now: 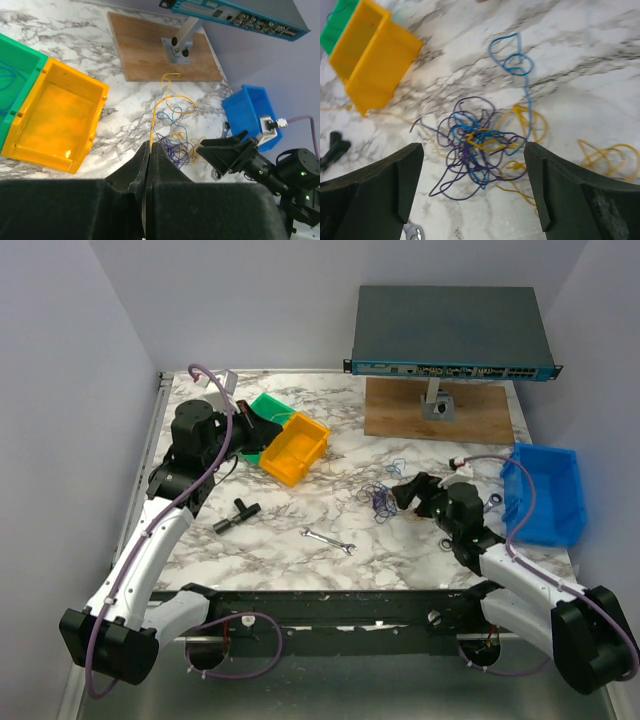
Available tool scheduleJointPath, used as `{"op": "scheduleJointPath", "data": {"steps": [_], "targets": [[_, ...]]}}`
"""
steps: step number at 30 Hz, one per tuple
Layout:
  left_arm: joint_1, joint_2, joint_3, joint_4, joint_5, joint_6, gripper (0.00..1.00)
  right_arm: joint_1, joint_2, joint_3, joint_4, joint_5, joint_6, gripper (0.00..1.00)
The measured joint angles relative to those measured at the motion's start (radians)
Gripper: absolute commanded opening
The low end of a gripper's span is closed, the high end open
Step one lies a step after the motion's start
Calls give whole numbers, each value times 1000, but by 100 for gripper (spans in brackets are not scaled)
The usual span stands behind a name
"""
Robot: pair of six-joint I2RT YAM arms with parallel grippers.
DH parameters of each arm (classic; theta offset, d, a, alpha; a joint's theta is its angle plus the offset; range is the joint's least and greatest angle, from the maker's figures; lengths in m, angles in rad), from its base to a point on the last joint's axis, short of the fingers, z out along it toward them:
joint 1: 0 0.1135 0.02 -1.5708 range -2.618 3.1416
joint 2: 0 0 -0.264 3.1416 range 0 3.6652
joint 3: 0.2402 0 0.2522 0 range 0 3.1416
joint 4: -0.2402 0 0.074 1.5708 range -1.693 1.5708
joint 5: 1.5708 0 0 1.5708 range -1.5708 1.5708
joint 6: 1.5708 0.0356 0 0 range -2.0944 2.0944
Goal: Untangle the cables
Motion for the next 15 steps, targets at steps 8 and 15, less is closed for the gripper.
{"op": "scheduleJointPath", "data": {"steps": [8, 15], "targets": [[0, 62, 113, -115, 53, 63, 0, 82, 241, 80, 72, -174, -83, 92], [0, 15, 119, -139, 10, 149, 0, 289, 427, 274, -70, 166, -101, 83]]}}
